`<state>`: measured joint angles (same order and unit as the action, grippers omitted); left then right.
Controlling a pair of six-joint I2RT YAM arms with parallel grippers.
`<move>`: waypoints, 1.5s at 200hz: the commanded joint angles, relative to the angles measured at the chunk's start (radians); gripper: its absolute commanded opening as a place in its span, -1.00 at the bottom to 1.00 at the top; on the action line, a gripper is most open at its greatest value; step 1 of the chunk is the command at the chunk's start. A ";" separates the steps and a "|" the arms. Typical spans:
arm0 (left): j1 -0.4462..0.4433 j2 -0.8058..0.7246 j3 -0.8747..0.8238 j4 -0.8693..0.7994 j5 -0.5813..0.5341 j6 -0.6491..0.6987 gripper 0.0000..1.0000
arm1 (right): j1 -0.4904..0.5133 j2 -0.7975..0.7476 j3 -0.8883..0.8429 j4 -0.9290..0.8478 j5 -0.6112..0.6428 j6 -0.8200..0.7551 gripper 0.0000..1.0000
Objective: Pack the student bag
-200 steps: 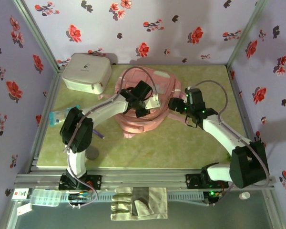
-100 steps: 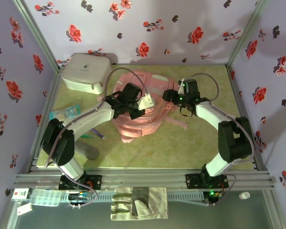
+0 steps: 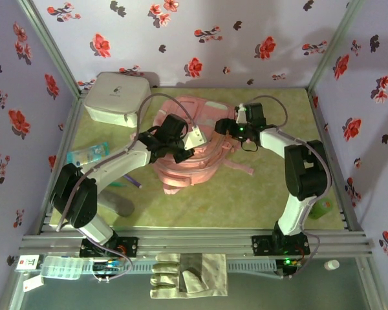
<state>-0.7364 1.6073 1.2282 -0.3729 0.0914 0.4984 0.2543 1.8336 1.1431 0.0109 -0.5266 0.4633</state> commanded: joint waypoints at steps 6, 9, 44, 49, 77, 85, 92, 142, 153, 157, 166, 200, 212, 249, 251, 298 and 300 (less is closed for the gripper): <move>0.011 -0.056 0.005 0.053 0.024 -0.042 -1.00 | -0.003 0.009 -0.010 0.069 -0.129 -0.023 0.60; 0.011 -0.055 0.005 0.052 0.024 -0.042 -1.00 | -0.005 0.004 -0.018 0.078 -0.134 -0.019 0.60; 0.017 -0.044 0.008 0.051 0.024 -0.039 -1.00 | -0.008 -0.065 -0.113 0.165 -0.180 -0.015 0.53; 0.017 -0.043 0.010 0.050 0.023 -0.039 -1.00 | -0.010 -0.073 -0.123 0.170 -0.182 -0.016 0.51; 0.025 -0.038 0.010 0.050 0.022 -0.043 -1.00 | -0.012 -0.122 -0.179 0.190 -0.194 -0.024 0.41; 0.026 -0.039 0.009 0.050 0.023 -0.044 -1.00 | -0.013 -0.131 -0.197 0.202 -0.195 -0.026 0.36; 0.026 -0.041 0.007 0.049 0.023 -0.043 -1.00 | -0.014 -0.140 -0.212 0.217 -0.193 -0.028 0.30; 0.028 -0.041 0.010 0.036 0.024 -0.041 -1.00 | -0.020 -0.174 -0.282 0.301 -0.166 -0.020 -0.04; 0.028 -0.044 0.011 0.037 0.024 -0.043 -1.00 | -0.021 -0.172 -0.281 0.304 -0.162 -0.022 -0.12; 0.029 -0.043 0.011 0.036 0.024 -0.044 -1.00 | -0.022 -0.171 -0.281 0.304 -0.159 -0.024 -0.13; 0.028 -0.044 0.013 0.037 0.030 -0.045 -1.00 | -0.025 -0.170 -0.282 0.303 -0.152 -0.024 -0.16; 0.029 -0.044 0.011 0.036 0.034 -0.049 -1.00 | -0.027 -0.171 -0.290 0.302 -0.130 -0.029 -0.23; 0.028 -0.044 0.011 0.033 0.038 -0.048 -1.00 | -0.027 -0.171 -0.289 0.296 -0.122 -0.036 -0.33; 0.028 -0.046 0.011 0.028 0.044 -0.049 -1.00 | -0.027 -0.161 -0.261 0.213 -0.085 -0.095 -0.65; 0.028 -0.045 0.011 0.027 0.044 -0.049 -1.00 | -0.028 -0.162 -0.259 0.209 -0.082 -0.098 -0.66; 0.029 -0.039 0.015 0.025 0.044 -0.067 -1.00 | -0.027 -0.199 -0.225 0.063 0.011 -0.189 -0.84; 0.029 -0.039 0.016 0.026 0.044 -0.070 -1.00 | -0.027 -0.201 -0.224 0.058 0.013 -0.191 -0.84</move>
<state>-0.7185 1.6051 1.2274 -0.3779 0.1173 0.4763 0.2272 1.6829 0.8799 0.1761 -0.5823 0.3477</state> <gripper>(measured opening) 0.066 0.099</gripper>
